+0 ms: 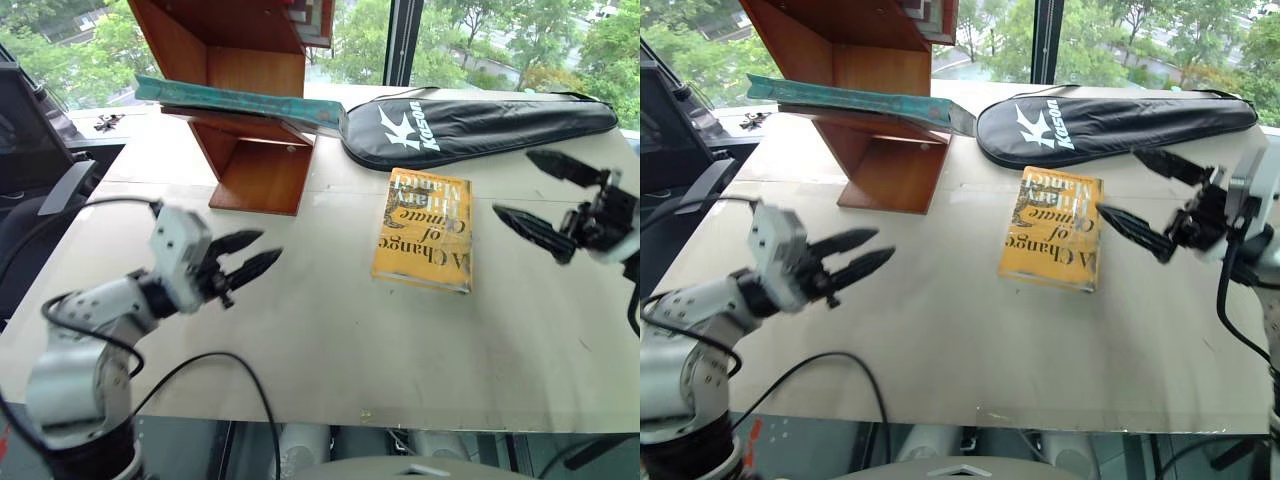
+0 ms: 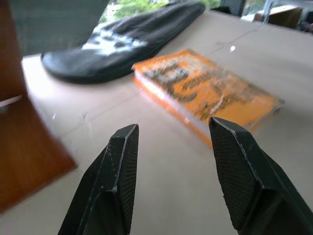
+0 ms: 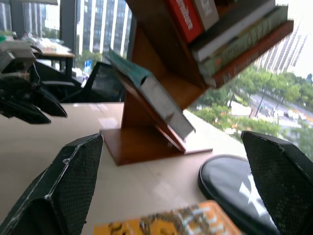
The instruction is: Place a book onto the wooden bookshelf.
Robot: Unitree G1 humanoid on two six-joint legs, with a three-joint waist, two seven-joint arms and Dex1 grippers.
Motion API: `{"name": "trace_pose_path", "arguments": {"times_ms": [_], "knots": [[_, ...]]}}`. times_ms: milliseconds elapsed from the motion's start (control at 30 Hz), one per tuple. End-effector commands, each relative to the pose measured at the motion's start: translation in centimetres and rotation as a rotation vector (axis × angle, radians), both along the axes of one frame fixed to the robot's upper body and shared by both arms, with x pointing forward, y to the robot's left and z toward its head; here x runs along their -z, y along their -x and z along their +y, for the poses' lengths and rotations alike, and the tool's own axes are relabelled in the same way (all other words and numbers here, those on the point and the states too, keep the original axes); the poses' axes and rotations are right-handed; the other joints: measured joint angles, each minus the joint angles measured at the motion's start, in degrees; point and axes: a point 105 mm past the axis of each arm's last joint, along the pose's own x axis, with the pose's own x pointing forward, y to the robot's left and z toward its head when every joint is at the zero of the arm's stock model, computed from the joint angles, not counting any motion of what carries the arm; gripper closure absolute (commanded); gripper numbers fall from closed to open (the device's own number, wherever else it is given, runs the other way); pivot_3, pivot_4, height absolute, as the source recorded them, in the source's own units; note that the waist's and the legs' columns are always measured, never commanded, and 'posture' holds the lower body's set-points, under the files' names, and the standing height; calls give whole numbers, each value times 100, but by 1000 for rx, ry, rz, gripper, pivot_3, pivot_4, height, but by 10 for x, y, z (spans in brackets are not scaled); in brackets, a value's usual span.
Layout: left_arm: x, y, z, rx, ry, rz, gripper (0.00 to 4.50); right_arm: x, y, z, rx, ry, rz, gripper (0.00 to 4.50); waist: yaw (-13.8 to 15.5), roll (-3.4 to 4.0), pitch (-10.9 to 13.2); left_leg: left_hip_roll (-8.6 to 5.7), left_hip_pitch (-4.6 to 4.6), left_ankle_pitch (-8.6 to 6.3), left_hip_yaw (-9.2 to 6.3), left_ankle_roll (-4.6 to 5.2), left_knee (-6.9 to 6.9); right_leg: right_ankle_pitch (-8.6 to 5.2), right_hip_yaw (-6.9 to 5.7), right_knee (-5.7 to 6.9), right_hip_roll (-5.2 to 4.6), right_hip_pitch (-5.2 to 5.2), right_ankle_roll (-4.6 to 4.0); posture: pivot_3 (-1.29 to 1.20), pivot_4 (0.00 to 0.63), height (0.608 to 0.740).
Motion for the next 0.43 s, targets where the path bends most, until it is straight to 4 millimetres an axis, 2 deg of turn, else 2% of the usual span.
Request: {"name": "trace_pose_path", "arguments": {"times_ms": [33, 133, 300, 433], "knots": [[4, 8, 15, -10, -13, -4, 2177, 7, 13, -23, 94, 85, 15, 0, -1, 0, 0, 0, 0, 0, 1, 0, -6, 1, 0, -7, -2, 0, 0, 0, 150, 740], [19, 18, 25, -6, -33, 60, 2177, 36, 25, -46, 183, 176, 120, 0, -1, 2, -7, 0, 1, -1, 0, 2, -11, 1, -1, -10, -4, 2, -1, 0, 150, 740], [34, 22, 42, -26, -39, 137, 2177, 80, 45, -80, 295, 310, 294, 0, -15, 28, -23, 0, 12, -7, 2, 12, -27, 1, -1, -20, -4, 6, -2, 0, 150, 740], [44, 25, 42, 24, -89, 177, 2177, 93, 49, -85, 305, 343, 338, 0, -39, 33, -25, 1, 38, -15, 7, 25, -32, 0, 3, -21, -4, 28, -5, 0, 150, 740]]}}
